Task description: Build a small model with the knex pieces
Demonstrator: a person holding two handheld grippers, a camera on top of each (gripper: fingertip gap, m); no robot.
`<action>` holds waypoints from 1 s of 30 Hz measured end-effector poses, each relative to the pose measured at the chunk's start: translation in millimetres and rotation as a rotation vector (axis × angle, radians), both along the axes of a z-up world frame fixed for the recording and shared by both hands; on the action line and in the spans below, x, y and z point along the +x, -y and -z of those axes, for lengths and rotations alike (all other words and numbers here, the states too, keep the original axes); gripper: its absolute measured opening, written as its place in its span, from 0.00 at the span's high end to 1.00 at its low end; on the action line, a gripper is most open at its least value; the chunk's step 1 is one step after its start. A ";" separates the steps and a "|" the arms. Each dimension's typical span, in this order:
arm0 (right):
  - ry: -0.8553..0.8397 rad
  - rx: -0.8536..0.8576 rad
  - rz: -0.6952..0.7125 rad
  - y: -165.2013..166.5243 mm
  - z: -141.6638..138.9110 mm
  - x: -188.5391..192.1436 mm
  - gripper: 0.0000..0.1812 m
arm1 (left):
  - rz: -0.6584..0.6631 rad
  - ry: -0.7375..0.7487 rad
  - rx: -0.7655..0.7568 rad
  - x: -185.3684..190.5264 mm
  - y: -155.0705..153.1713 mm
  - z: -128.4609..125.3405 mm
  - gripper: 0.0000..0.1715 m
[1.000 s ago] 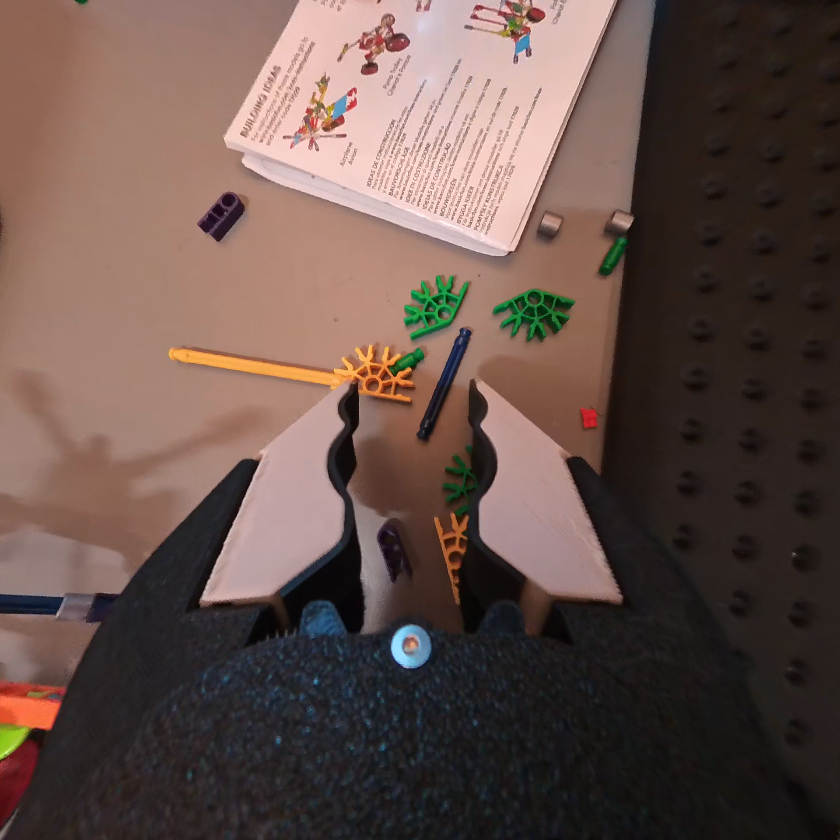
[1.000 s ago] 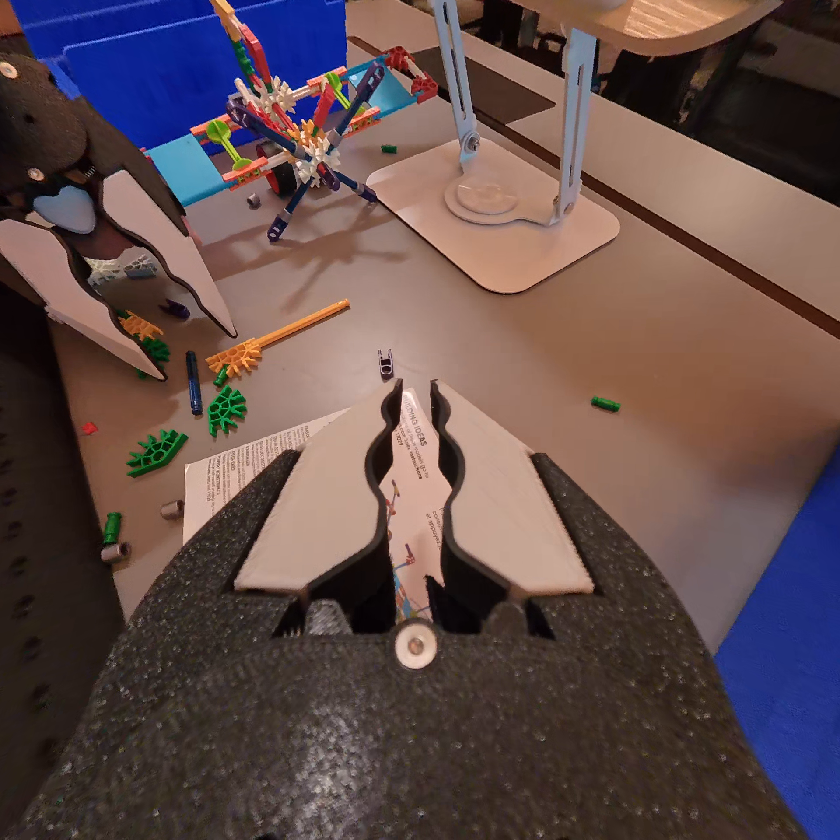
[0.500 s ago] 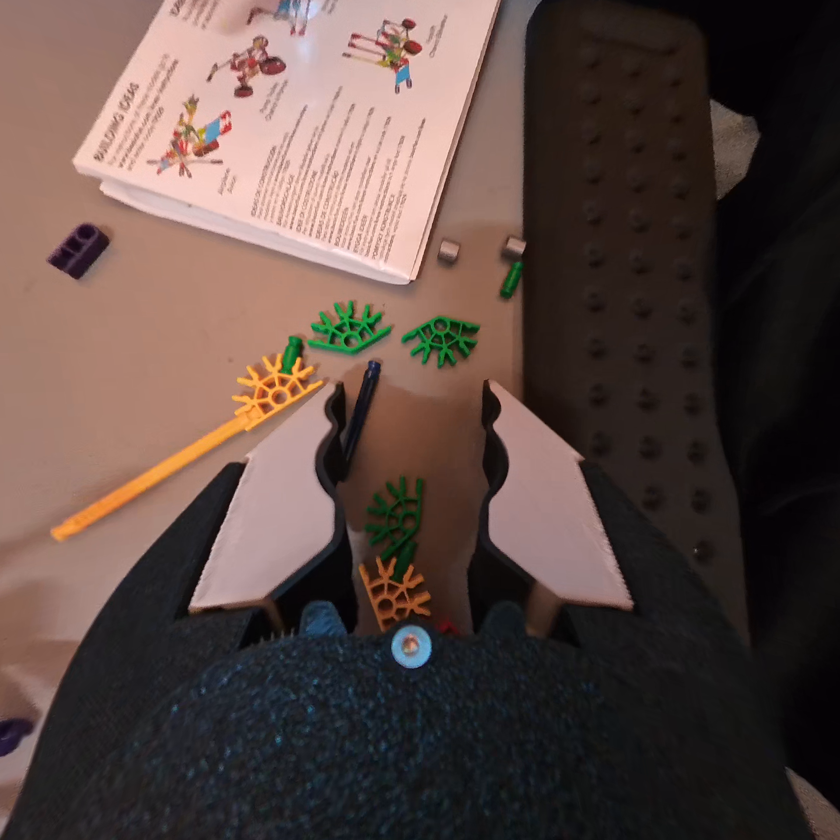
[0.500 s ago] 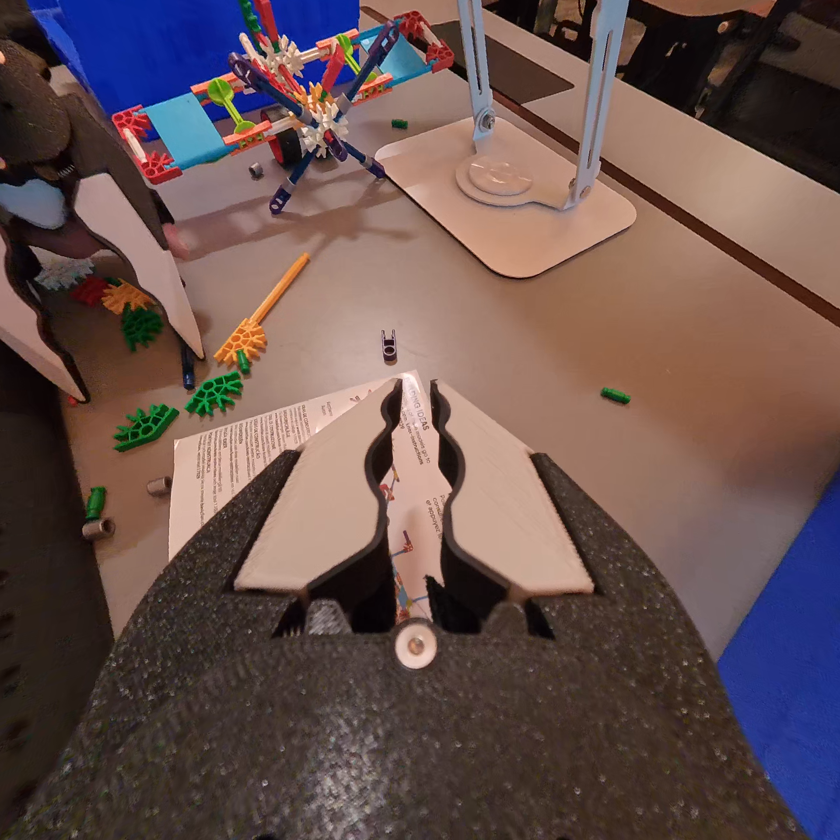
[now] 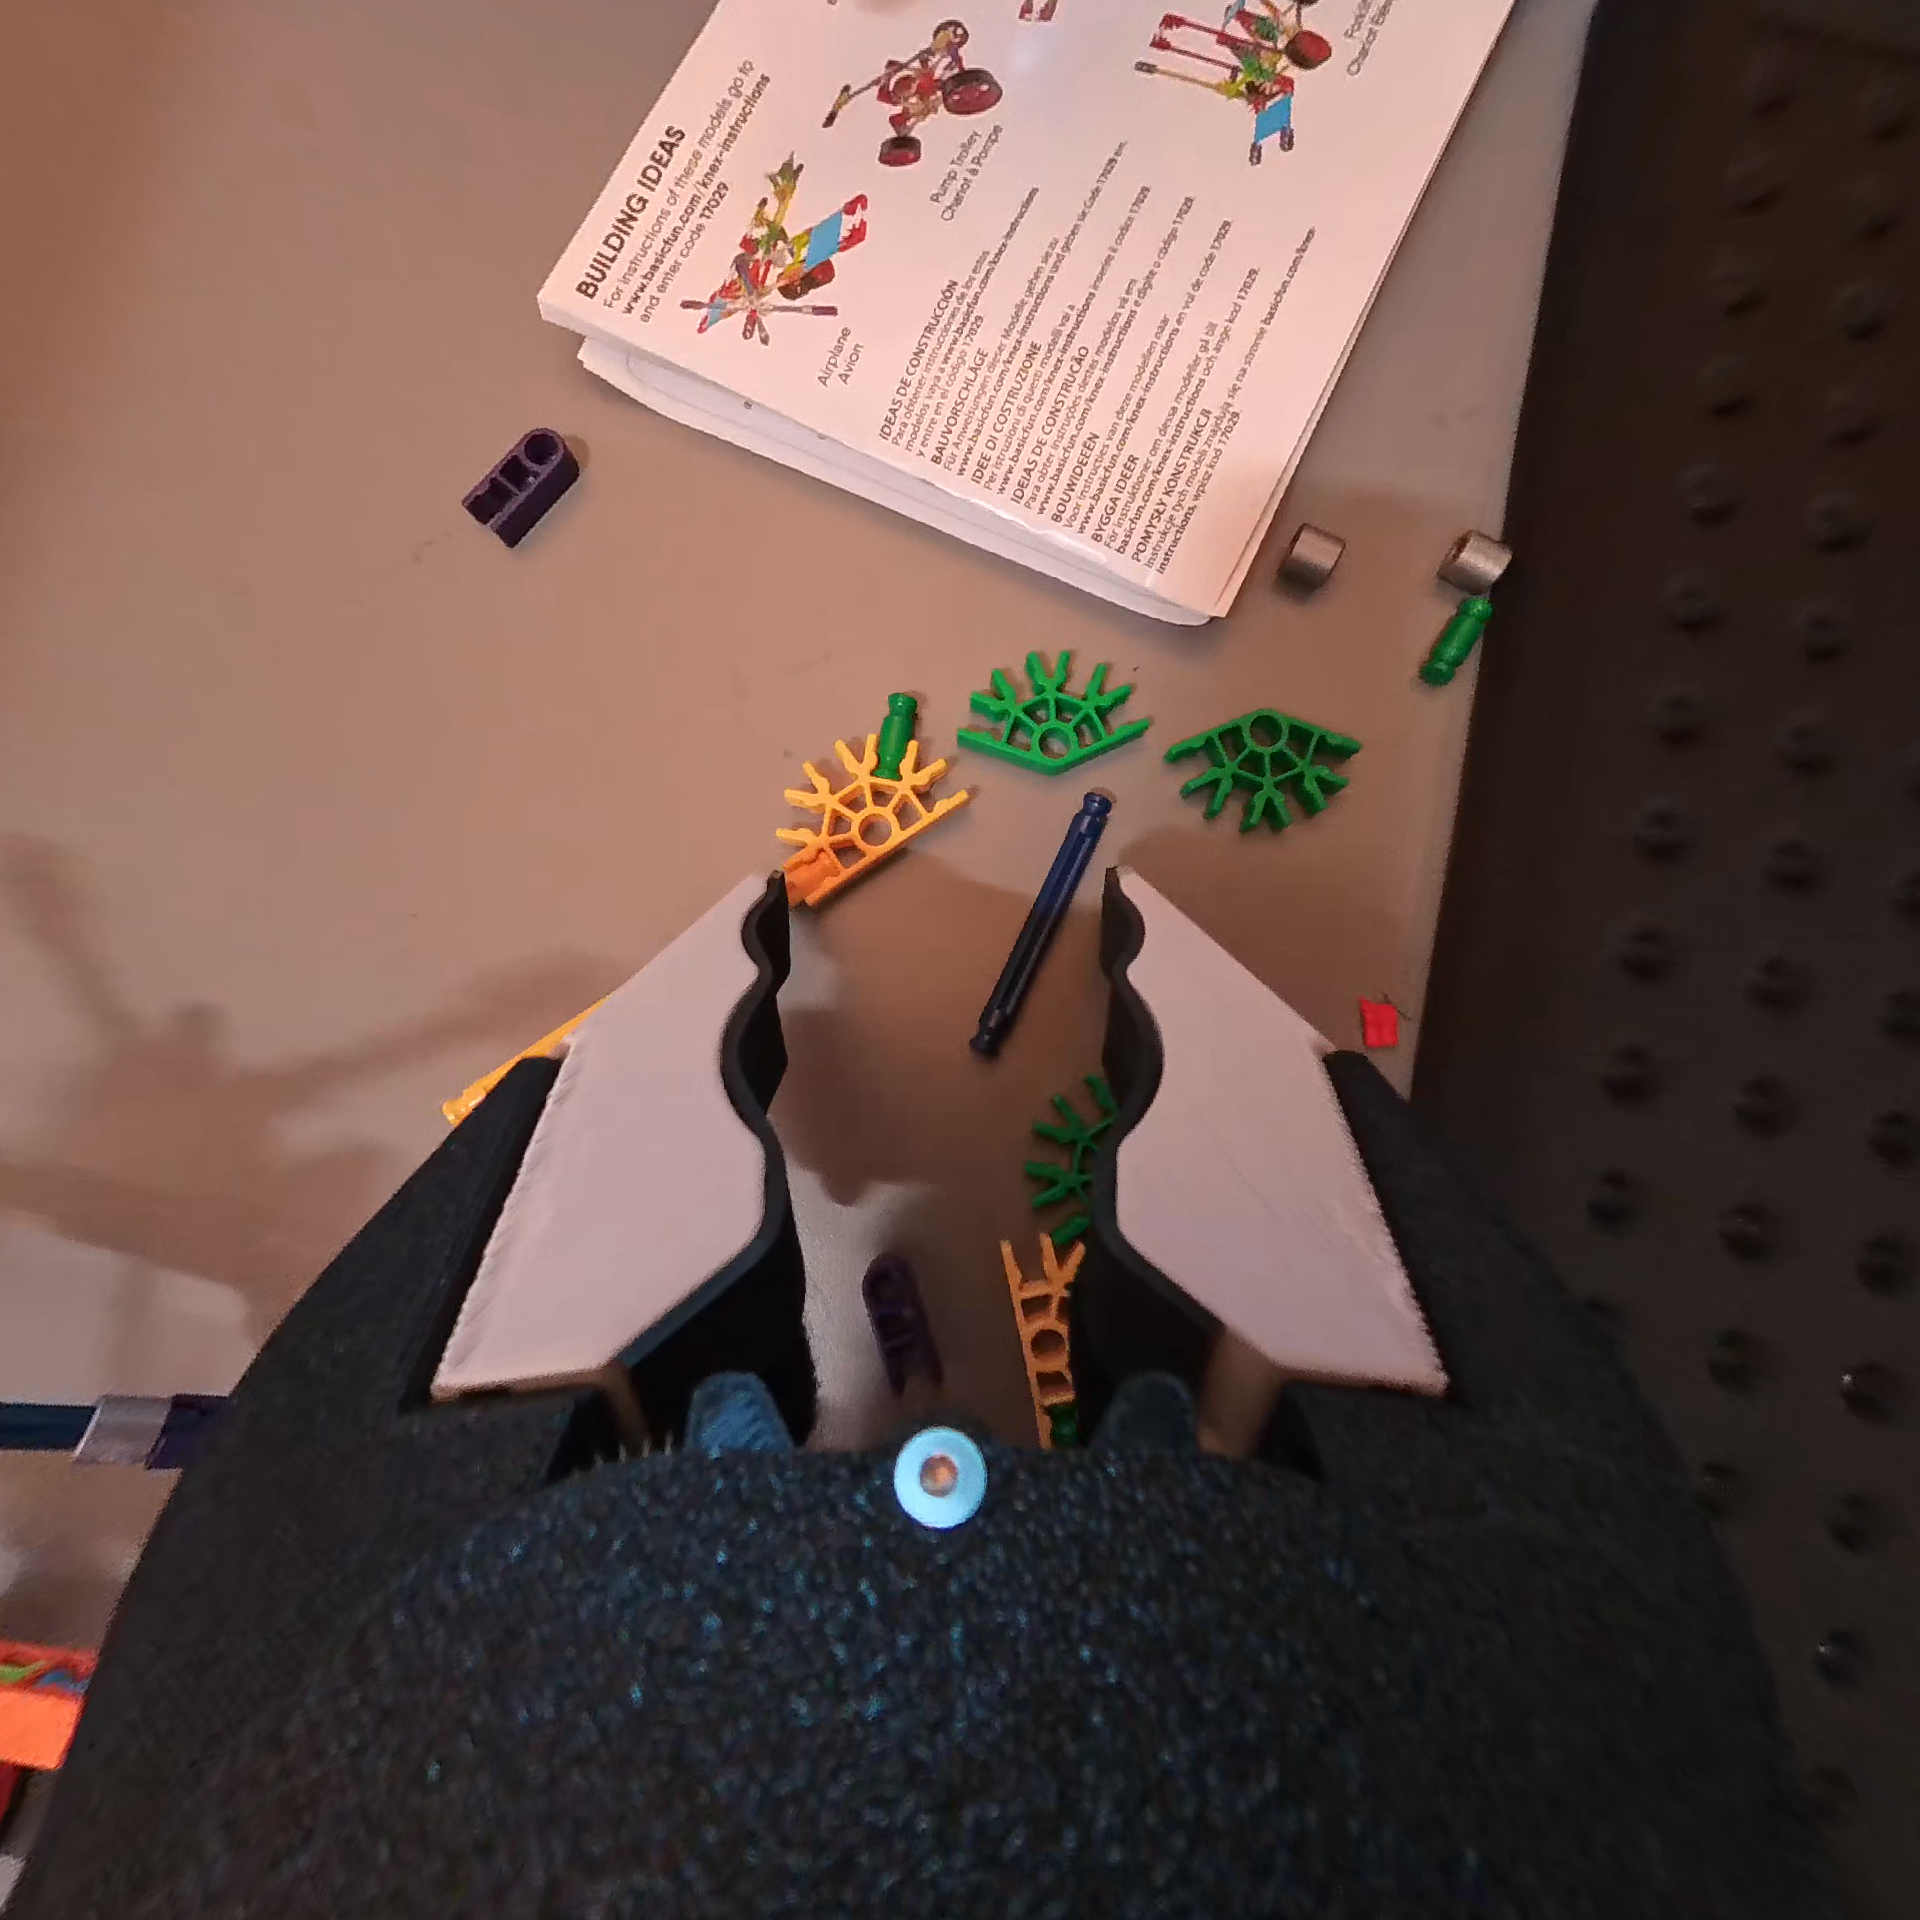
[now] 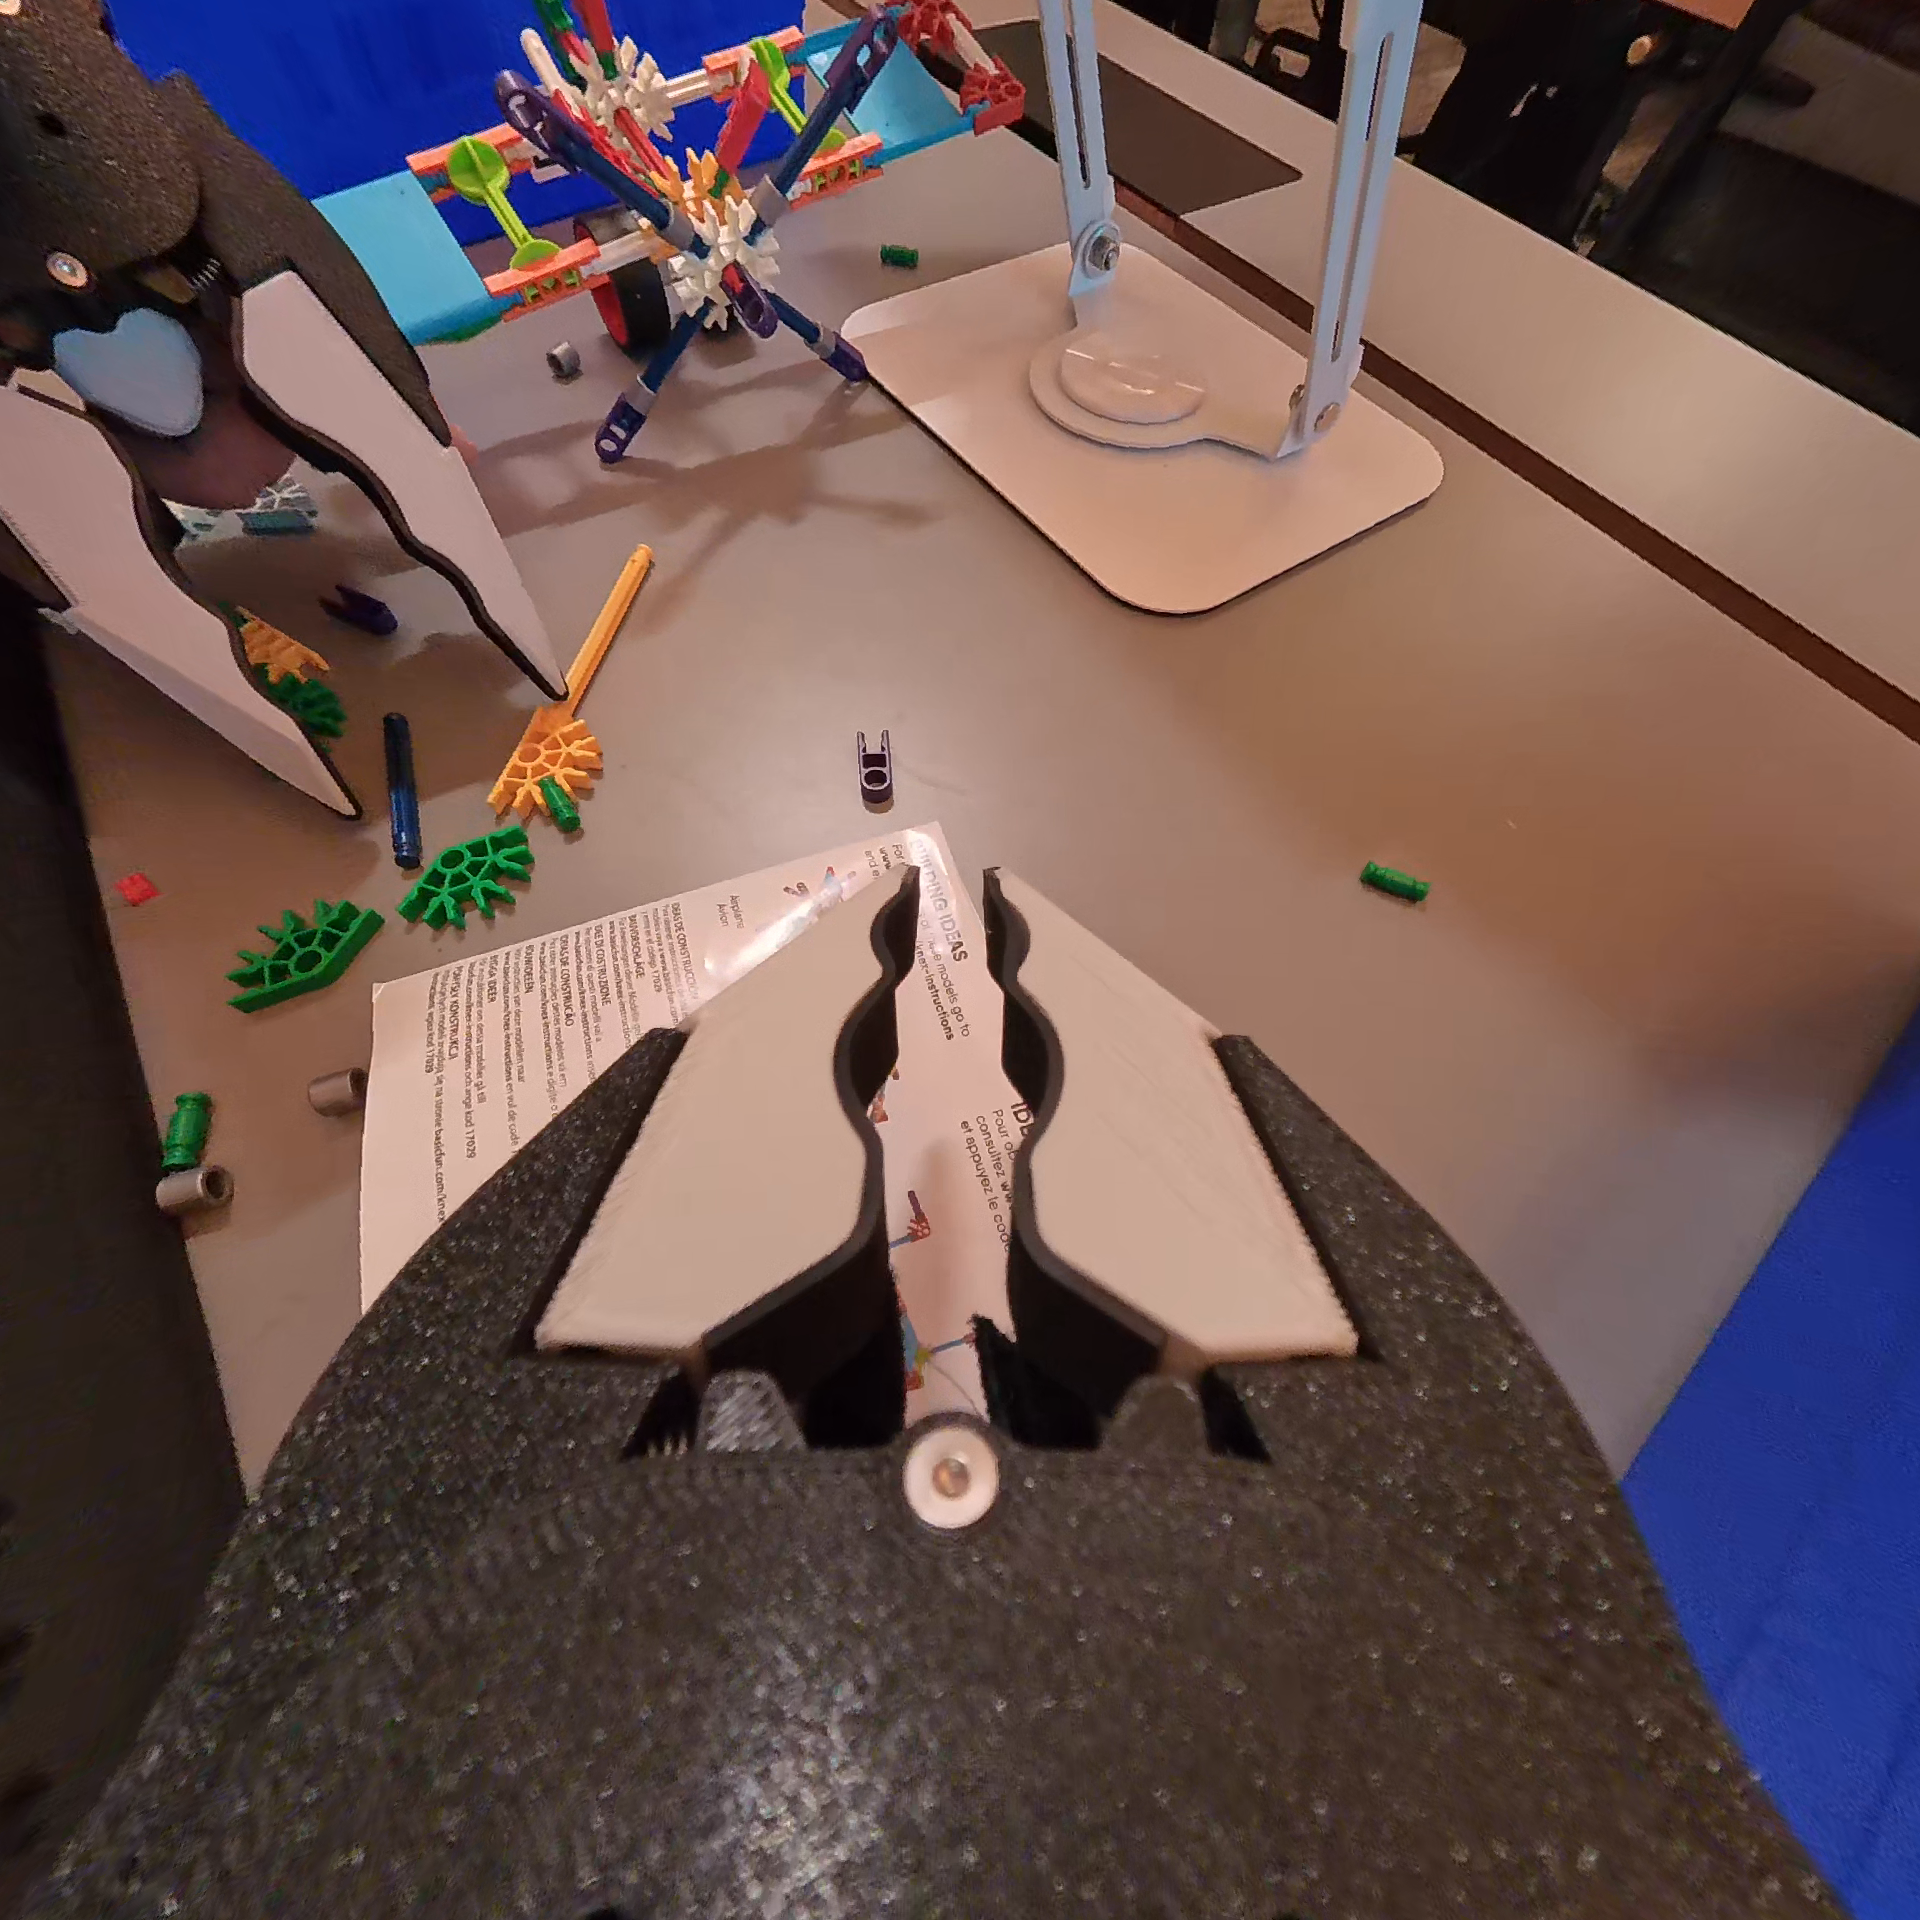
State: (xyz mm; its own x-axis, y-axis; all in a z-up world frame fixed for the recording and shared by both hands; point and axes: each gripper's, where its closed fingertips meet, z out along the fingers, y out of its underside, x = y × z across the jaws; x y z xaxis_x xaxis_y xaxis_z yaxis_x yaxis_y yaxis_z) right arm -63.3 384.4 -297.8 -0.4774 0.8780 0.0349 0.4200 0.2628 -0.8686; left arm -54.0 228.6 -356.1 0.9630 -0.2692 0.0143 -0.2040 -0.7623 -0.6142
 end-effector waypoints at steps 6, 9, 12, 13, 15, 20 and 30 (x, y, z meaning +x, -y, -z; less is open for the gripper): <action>0.002 -0.003 0.018 -4.4 1.1 -0.9 0.93 | -0.042 0.046 -0.019 3.8 3.6 -1.7 0.62; 0.002 0.006 0.022 -5.7 1.7 -0.7 0.93 | -0.041 0.024 0.005 3.2 3.0 -5.7 0.62; 0.000 0.017 0.022 -5.7 1.7 -0.2 0.93 | -0.036 0.033 0.023 3.0 0.5 -10.5 0.62; 0.000 0.020 0.022 -5.9 2.0 -0.1 0.93 | -0.040 0.029 0.017 0.7 0.0 -9.8 0.62; 0.003 0.023 0.024 -6.7 2.8 0.1 0.93 | -0.064 0.006 0.009 -7.0 -1.1 -7.6 0.63; 0.001 0.032 0.021 -6.4 3.0 1.2 0.93 | -0.108 -0.022 0.004 -17.4 -1.7 -6.5 0.74; -0.012 0.042 0.017 -5.5 0.0 3.0 0.93 | -0.089 -0.058 -0.064 -17.8 -1.2 2.8 0.84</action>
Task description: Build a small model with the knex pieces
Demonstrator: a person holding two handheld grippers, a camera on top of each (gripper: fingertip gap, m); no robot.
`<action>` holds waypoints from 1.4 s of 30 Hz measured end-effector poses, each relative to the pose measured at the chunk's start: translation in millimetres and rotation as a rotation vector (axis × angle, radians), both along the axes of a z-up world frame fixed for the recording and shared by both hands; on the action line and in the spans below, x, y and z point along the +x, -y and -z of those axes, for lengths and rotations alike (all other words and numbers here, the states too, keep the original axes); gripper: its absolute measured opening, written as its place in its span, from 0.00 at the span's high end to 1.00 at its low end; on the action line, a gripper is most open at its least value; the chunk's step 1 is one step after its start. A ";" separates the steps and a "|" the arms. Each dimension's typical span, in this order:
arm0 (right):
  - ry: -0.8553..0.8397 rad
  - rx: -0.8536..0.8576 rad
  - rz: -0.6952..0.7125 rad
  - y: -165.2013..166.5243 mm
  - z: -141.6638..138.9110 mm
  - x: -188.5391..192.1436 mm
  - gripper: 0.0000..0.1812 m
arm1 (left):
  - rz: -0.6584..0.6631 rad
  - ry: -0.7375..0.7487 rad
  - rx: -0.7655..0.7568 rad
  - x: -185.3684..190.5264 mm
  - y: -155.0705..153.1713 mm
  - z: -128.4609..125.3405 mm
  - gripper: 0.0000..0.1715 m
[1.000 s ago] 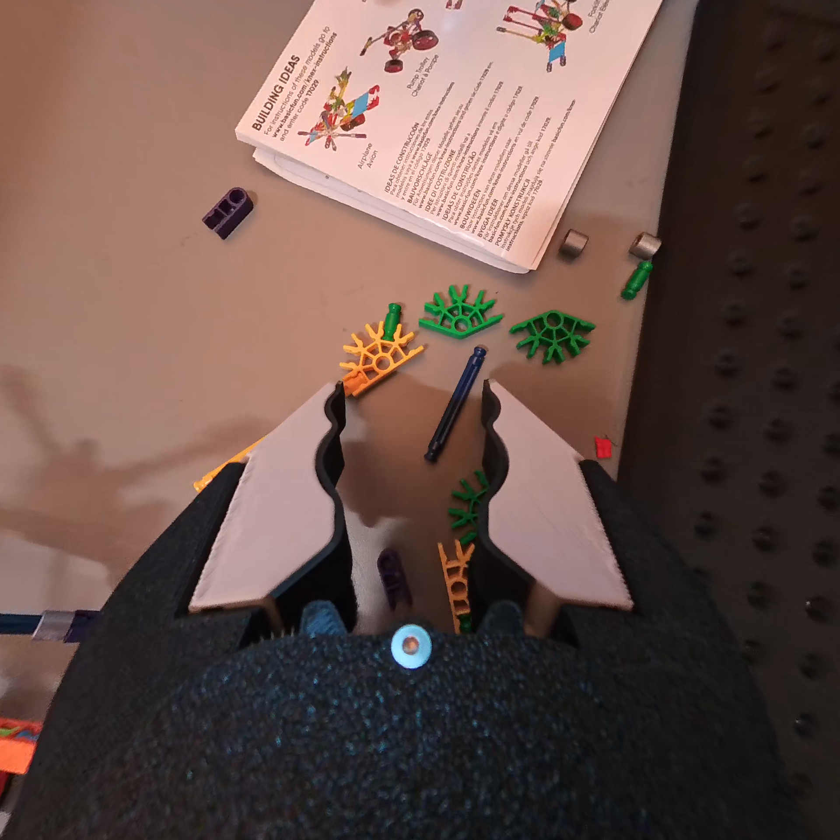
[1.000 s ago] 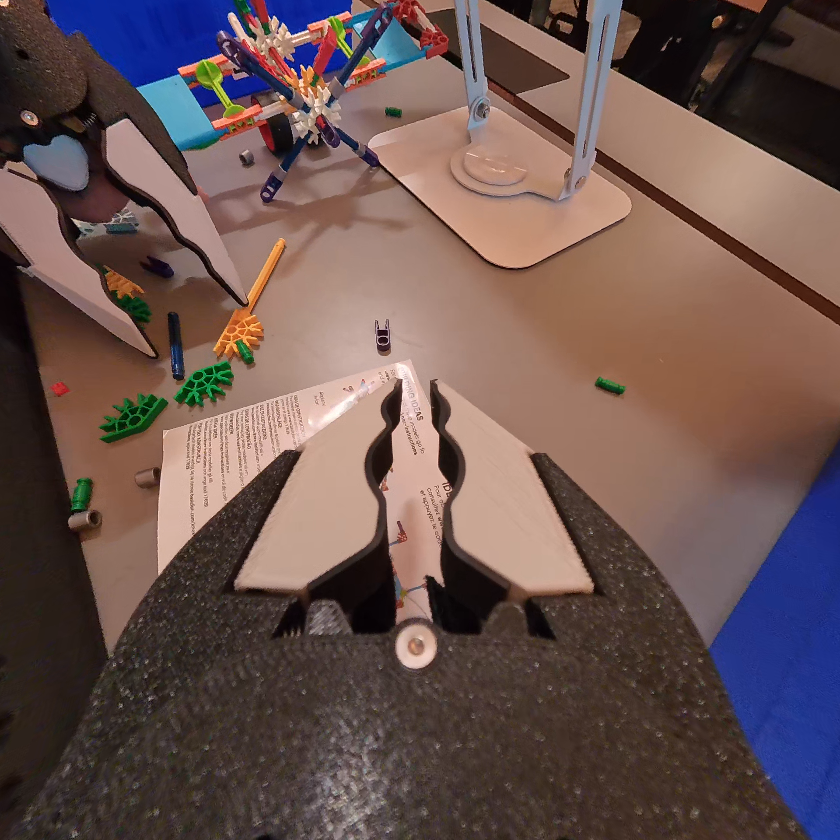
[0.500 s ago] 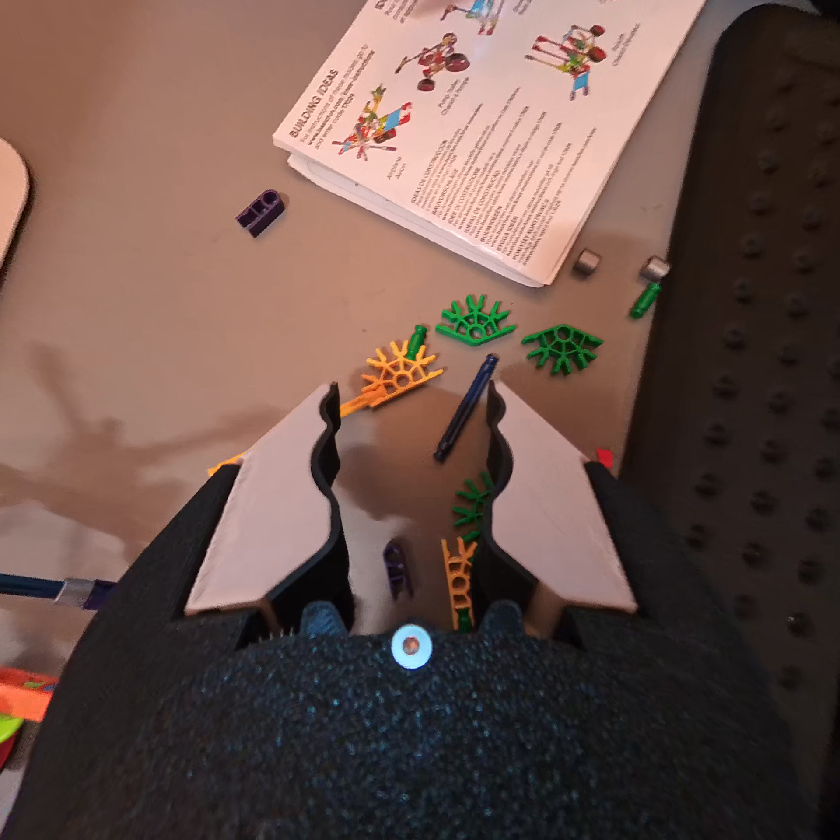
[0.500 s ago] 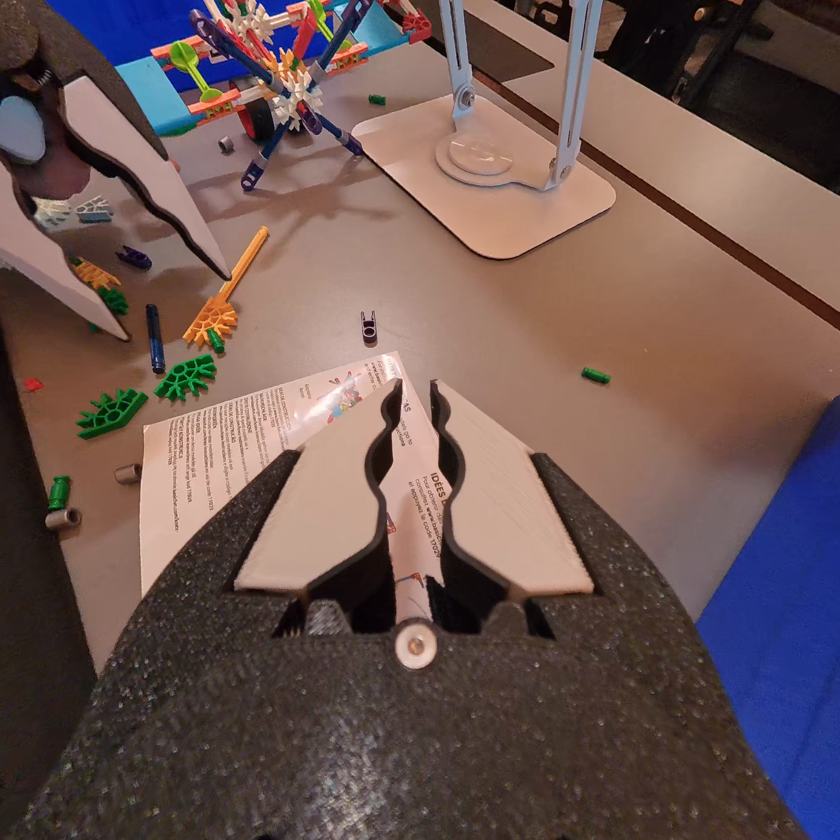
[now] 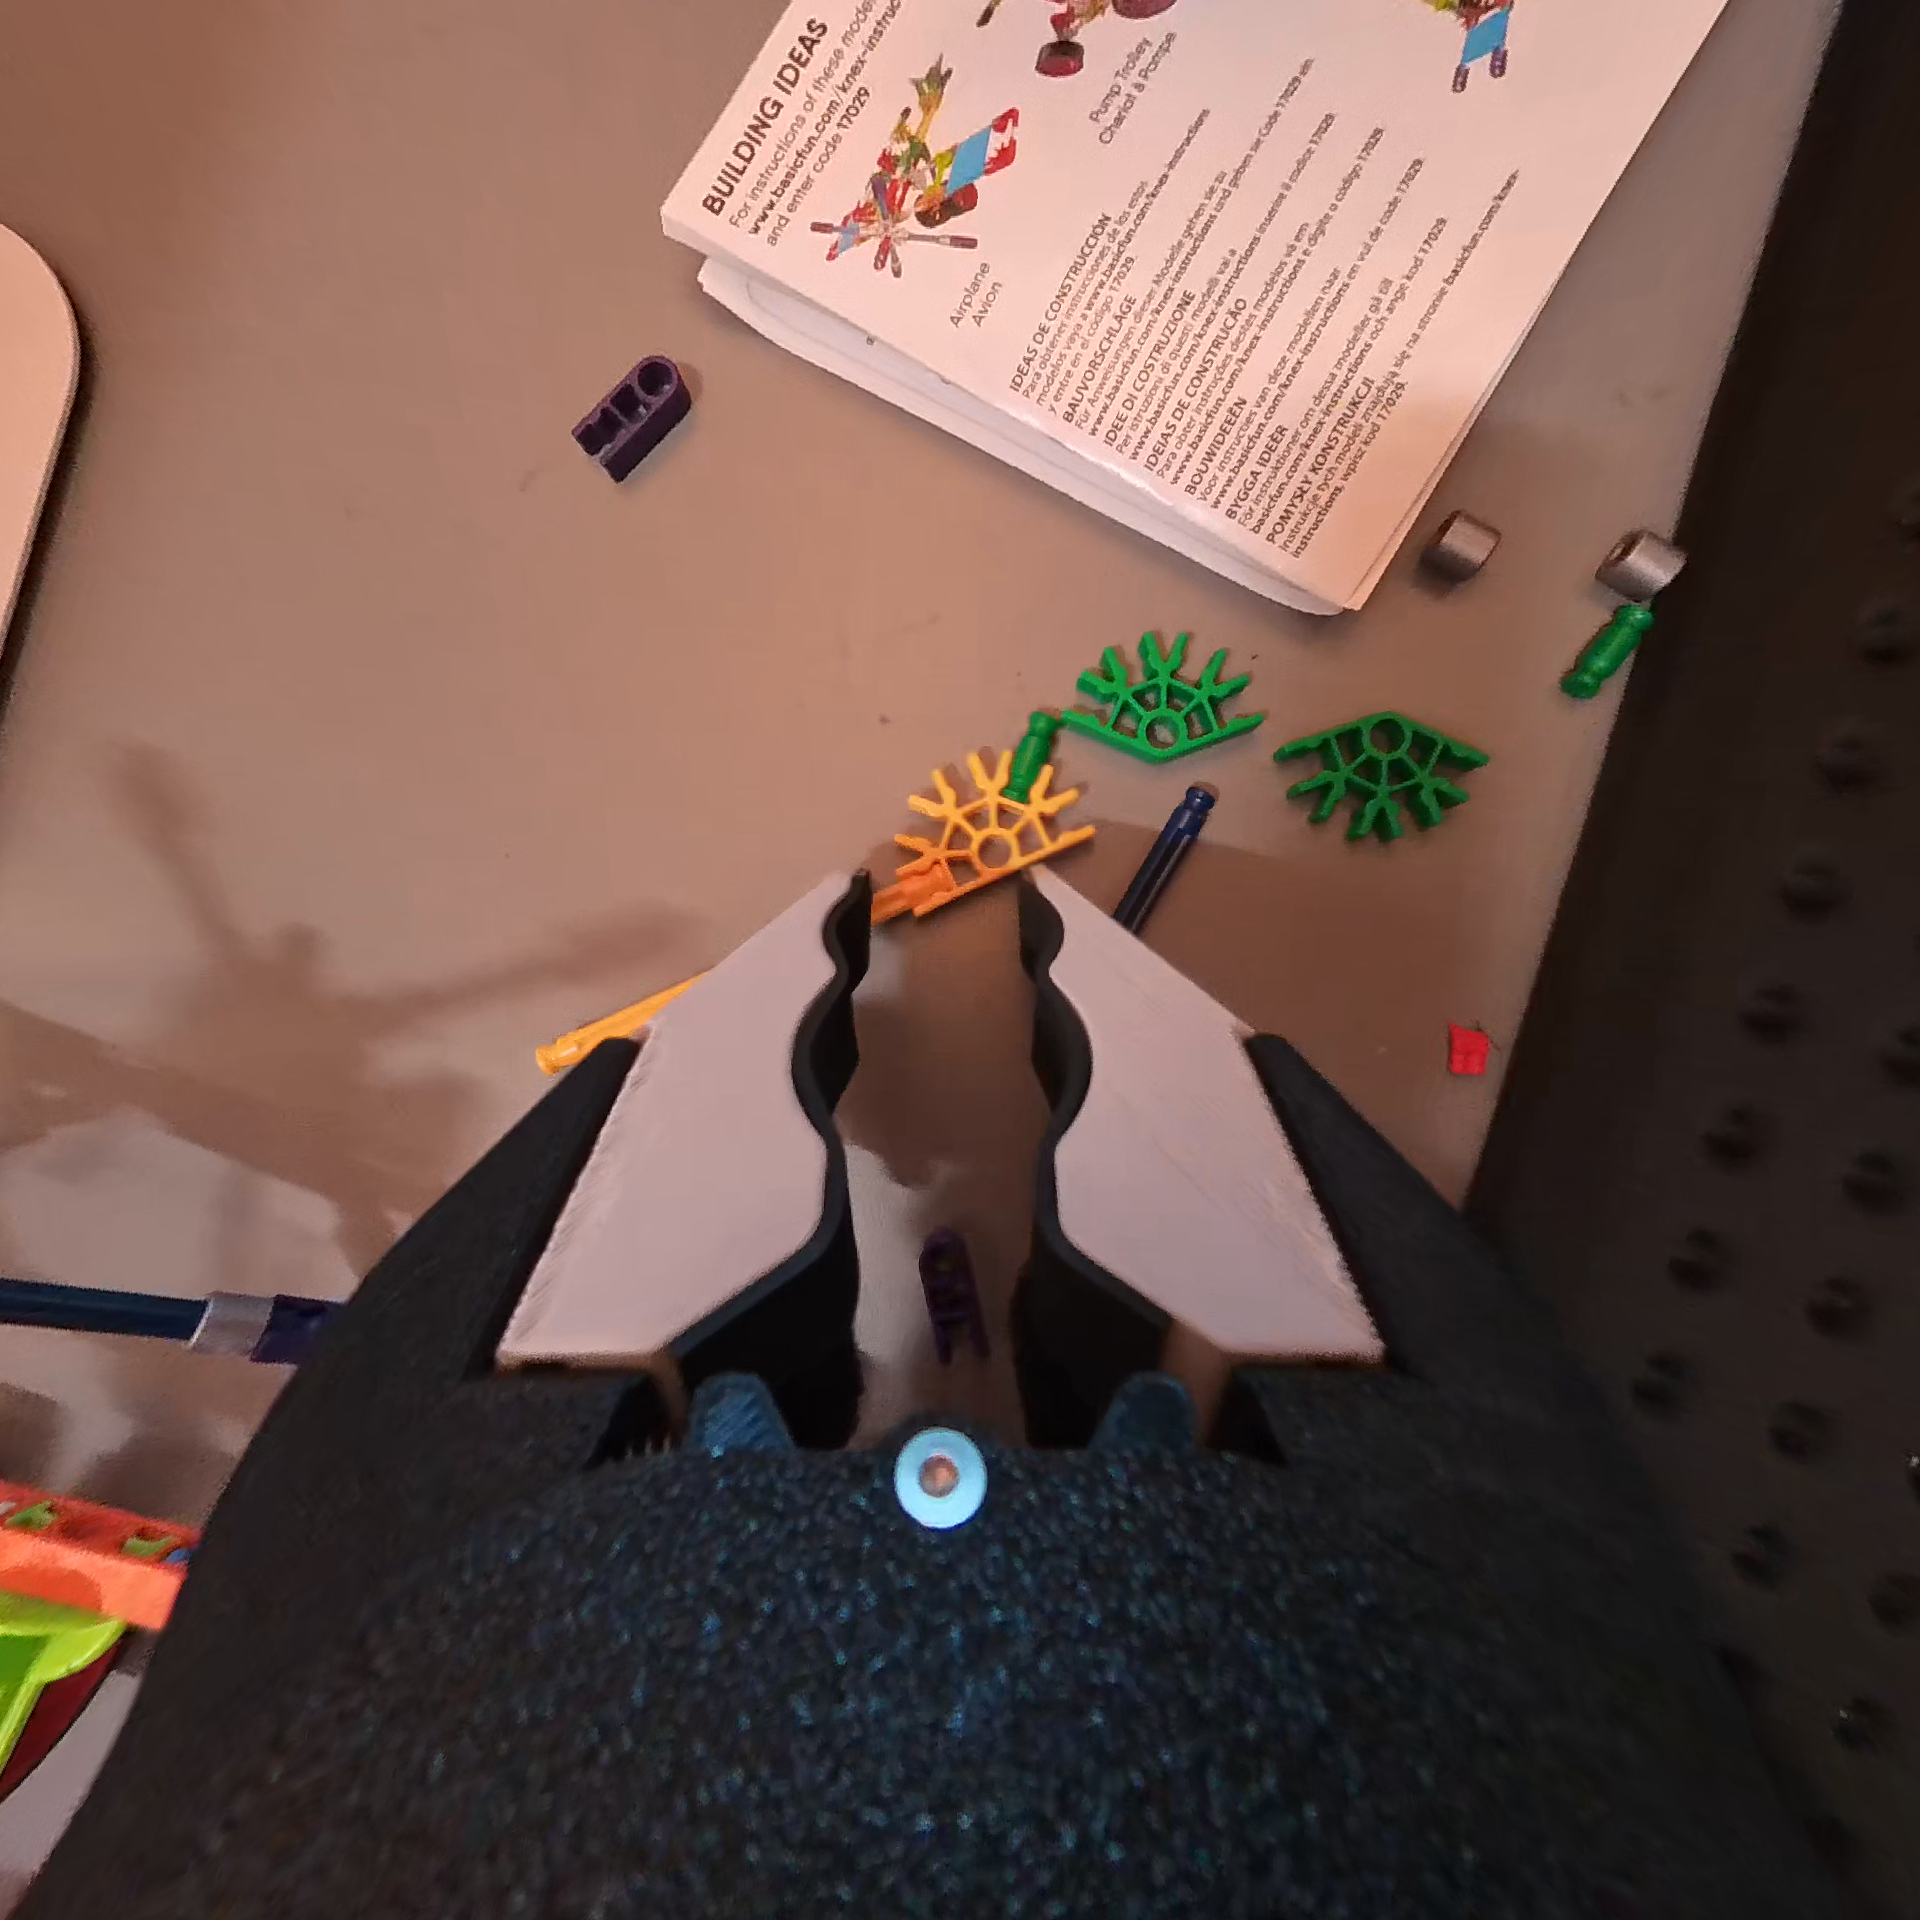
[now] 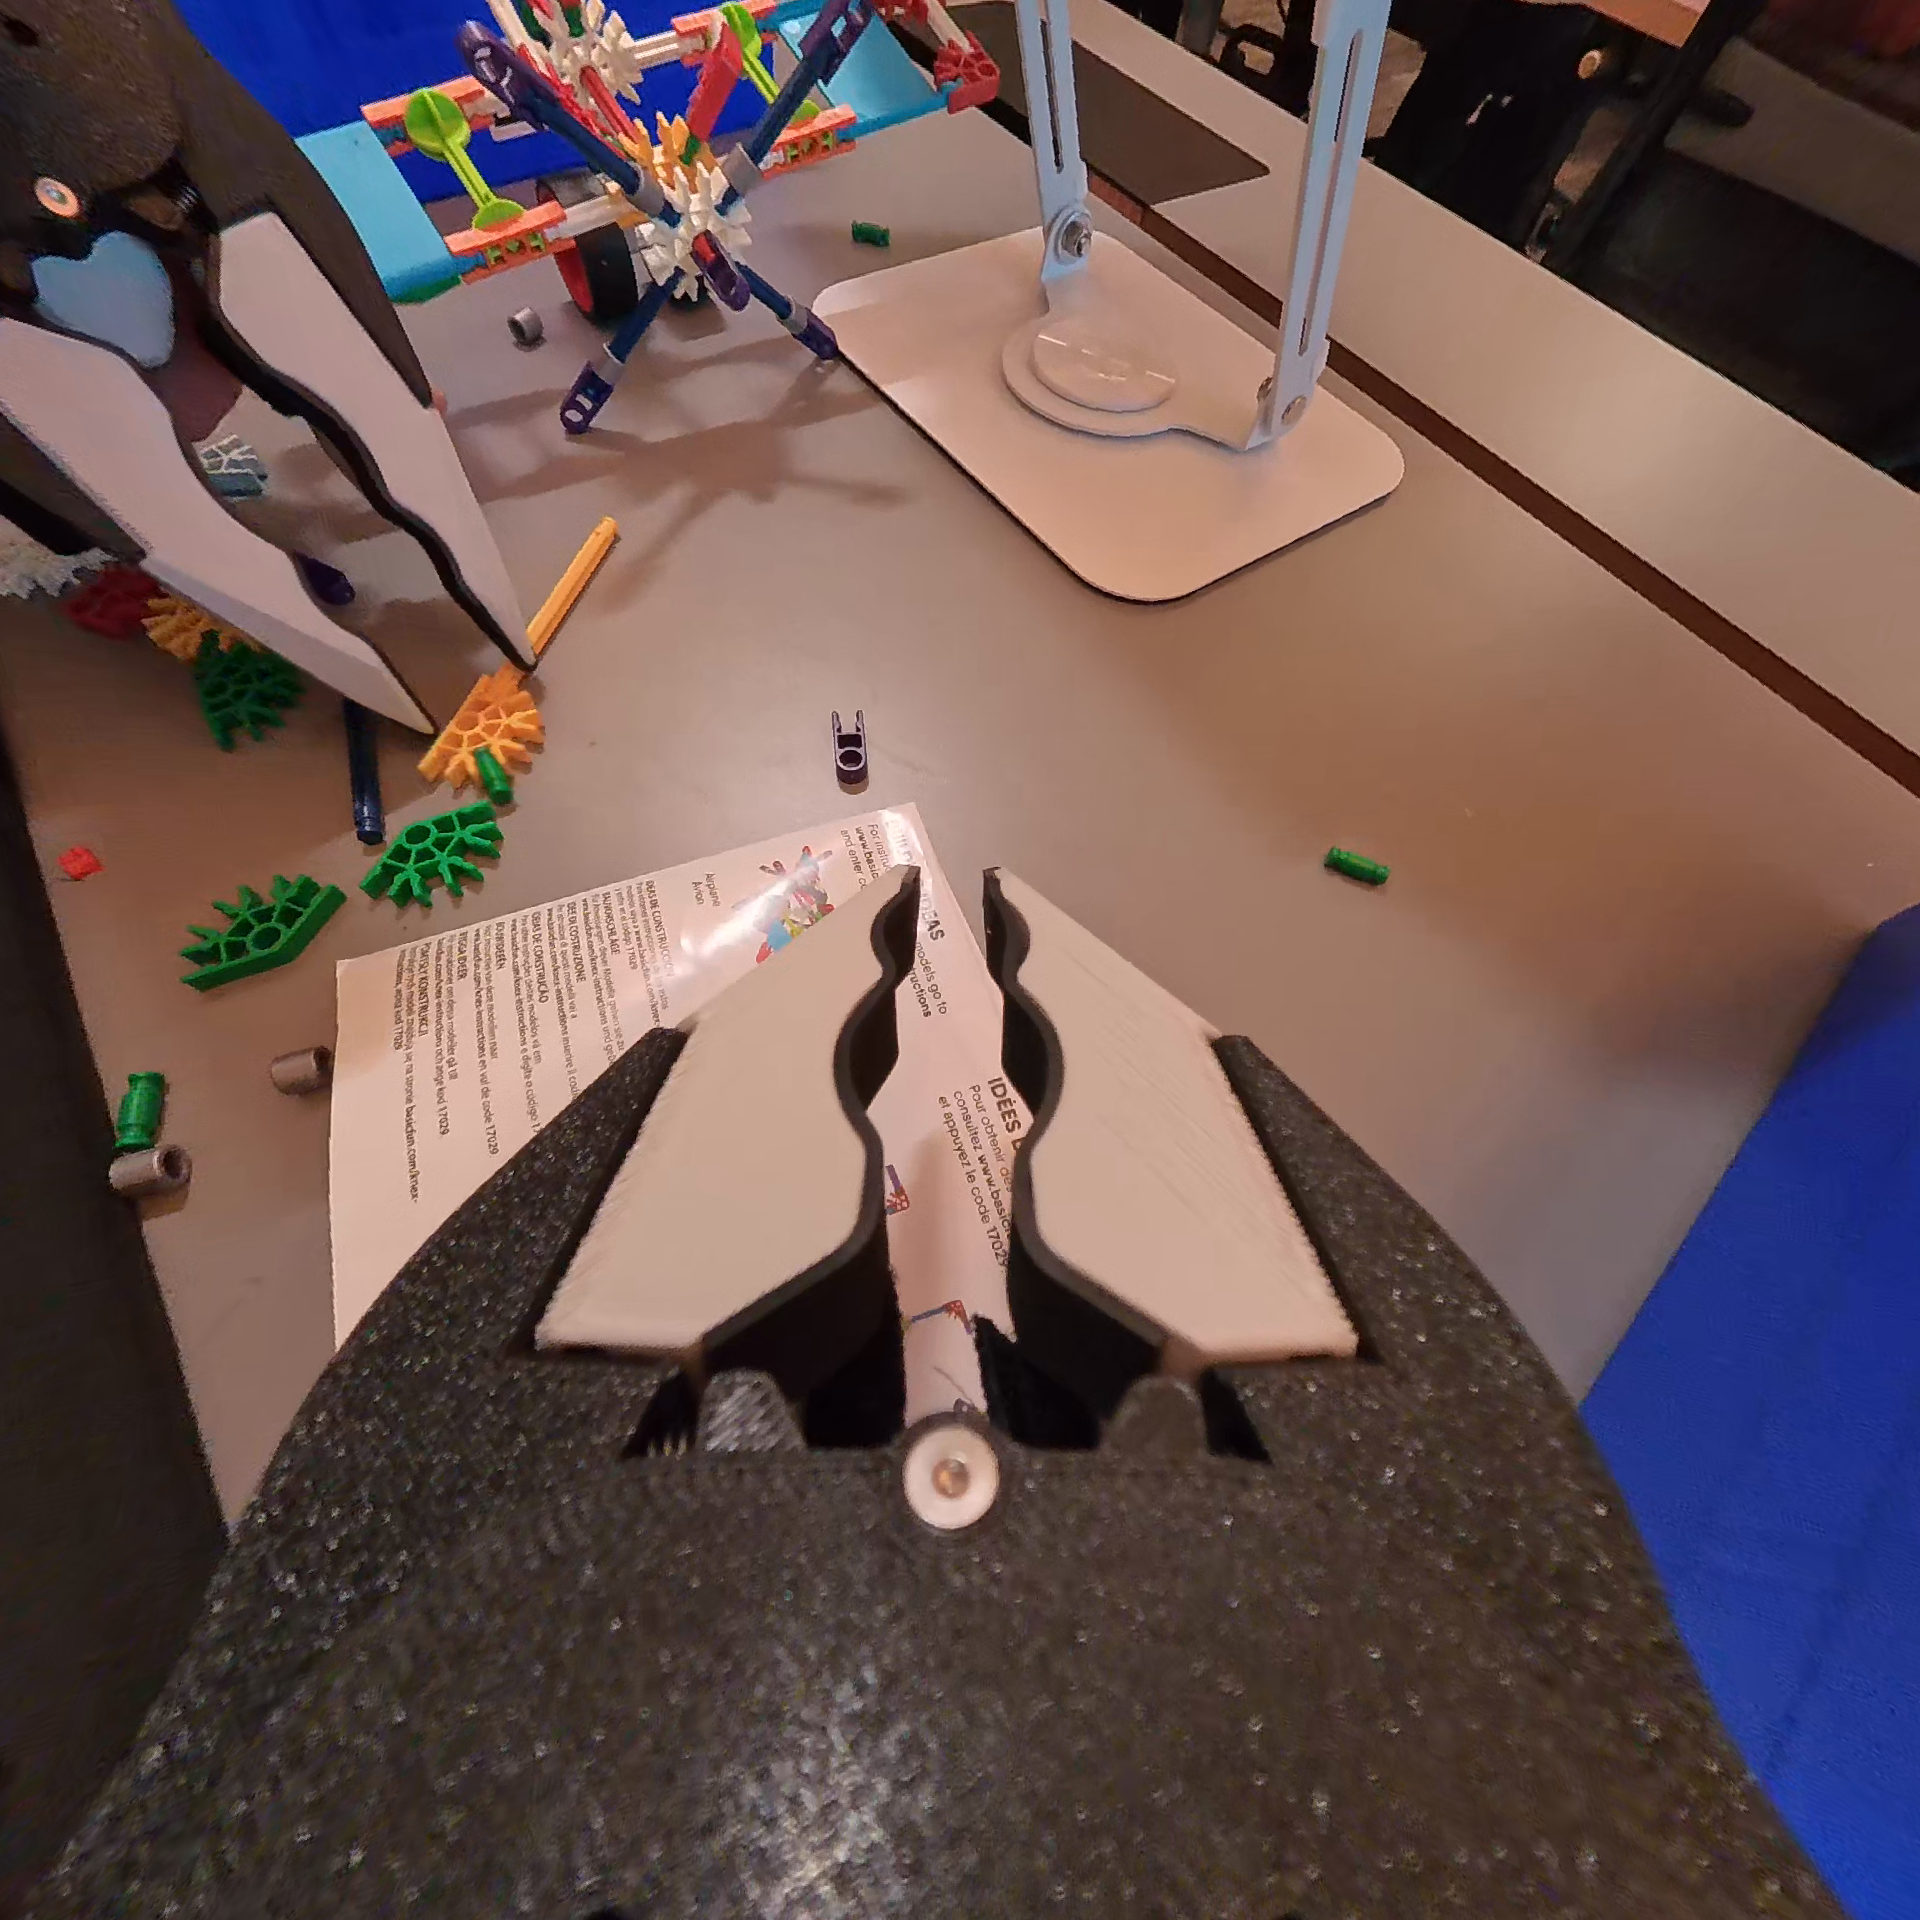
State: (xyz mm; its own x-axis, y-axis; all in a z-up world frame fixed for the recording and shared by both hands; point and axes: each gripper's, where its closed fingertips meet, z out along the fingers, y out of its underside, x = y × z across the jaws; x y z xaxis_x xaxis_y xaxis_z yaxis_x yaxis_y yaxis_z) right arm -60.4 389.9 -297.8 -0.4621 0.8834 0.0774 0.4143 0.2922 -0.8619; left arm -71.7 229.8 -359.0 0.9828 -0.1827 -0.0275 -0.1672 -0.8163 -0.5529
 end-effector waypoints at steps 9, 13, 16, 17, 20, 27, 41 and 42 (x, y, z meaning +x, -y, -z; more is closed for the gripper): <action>-0.003 0.014 -0.002 0.4 0.0 0.7 0.93 | -0.104 0.022 0.011 -2.6 -8.1 2.8 0.92; 0.009 0.008 -0.009 1.6 2.6 0.7 0.93 | -0.122 0.034 0.020 -2.2 -8.2 2.6 0.91; 0.014 -0.017 -0.058 13.9 1.7 3.0 0.93 | -0.116 0.032 0.016 0.0 -6.5 2.4 0.89; 0.021 -0.029 -0.095 22.4 2.1 5.4 0.93 | -0.110 0.034 0.012 1.6 -5.4 2.1 0.89; 0.069 -0.017 -0.195 51.4 8.9 11.9 0.93 | -0.122 0.033 0.033 -0.4 -2.8 -3.1 0.88; 0.166 0.112 -0.365 108.6 26.3 31.9 0.91 | -0.033 0.027 0.089 19.5 1.2 -18.7 0.87; 0.124 -0.048 -0.235 68.8 29.0 59.0 0.93 | 0.008 0.078 0.062 58.7 -22.4 -0.8 0.81; 0.121 -0.046 -0.238 69.0 28.5 58.4 0.93 | 0.013 0.071 0.047 59.1 -21.7 2.4 0.83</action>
